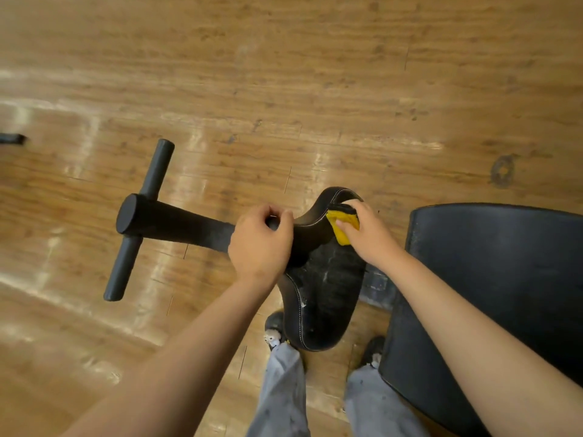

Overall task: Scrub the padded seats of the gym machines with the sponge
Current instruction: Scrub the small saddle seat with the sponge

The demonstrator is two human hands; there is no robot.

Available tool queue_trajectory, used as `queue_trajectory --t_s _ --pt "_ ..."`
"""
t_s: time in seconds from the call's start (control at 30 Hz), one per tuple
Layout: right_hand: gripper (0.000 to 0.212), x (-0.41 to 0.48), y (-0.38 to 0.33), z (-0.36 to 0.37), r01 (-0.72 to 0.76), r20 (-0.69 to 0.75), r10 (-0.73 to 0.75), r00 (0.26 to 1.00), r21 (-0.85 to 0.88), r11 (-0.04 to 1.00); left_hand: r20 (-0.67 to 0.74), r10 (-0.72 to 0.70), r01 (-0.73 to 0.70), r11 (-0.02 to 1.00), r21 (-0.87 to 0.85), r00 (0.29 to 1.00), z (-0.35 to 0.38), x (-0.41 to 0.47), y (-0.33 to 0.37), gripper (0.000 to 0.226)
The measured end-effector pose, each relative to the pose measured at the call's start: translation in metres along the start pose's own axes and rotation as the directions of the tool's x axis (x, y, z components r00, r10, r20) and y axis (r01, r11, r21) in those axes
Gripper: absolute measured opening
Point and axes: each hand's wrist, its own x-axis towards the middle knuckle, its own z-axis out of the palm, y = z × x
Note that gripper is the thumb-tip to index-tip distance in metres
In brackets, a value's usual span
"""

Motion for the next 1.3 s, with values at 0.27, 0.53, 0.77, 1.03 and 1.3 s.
queue_trajectory --t_s 0.27,0.53,0.77,1.03,1.3 --pt "0.039 0.063 0.034 -0.015 -0.177 -0.146 0.177 0.973 0.016 0.984 -0.130 0.005 -0.013 0.998 -0.056 0.992 0.005 0.001 -0.003 0.019" --pt "0.040 0.034 0.022 -0.006 -0.137 -0.080 0.156 0.985 0.196 0.971 -0.100 0.041 -0.040 0.999 0.013 0.994 0.005 0.000 -0.001 0.024" --pt "0.036 0.027 0.040 0.008 -0.152 -0.192 0.211 0.958 0.285 0.947 -0.092 0.055 -0.050 0.997 0.052 0.994 0.008 0.001 -0.003 0.022" --pt "0.034 0.051 0.071 -0.002 -0.352 -0.138 0.412 0.901 0.323 0.878 -0.086 0.081 -0.077 0.996 0.055 0.993 0.007 -0.001 -0.004 0.015" --pt "0.041 0.063 0.045 -0.005 -0.123 -0.178 0.177 0.968 0.275 0.954 -0.099 0.097 -0.093 0.995 0.044 0.990 0.007 0.000 -0.004 0.020"
